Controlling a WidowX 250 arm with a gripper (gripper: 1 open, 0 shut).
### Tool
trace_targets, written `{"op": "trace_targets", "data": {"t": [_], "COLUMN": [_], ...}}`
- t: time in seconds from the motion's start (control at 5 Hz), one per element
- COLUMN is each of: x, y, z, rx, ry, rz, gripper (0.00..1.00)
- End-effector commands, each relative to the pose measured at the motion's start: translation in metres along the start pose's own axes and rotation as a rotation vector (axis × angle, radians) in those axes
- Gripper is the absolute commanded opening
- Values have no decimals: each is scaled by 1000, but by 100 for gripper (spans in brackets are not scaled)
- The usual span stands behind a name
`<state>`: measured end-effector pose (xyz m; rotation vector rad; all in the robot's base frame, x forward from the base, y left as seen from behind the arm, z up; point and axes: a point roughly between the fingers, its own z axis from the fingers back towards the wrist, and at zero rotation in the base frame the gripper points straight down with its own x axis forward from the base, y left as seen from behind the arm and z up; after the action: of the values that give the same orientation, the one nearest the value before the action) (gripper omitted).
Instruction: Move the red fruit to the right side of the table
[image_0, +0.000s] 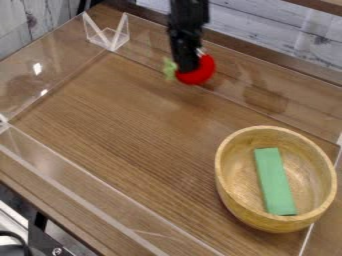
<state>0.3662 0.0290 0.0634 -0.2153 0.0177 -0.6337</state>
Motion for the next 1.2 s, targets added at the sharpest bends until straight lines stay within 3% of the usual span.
{"op": "trace_targets", "data": {"t": [0.0,0.2,0.4,0.8,1.0], "x": [27,36,39,39,35], "y": [-26,-35,-33,-33,-29], "z": [12,3,-3,-13,-7], "rx": [67,51,35,38,51], "ry": [-72,-39,15,56,64], "rz": [-41,-94,-118,-39,8], "gripper": [0,0,0,0,0]}}
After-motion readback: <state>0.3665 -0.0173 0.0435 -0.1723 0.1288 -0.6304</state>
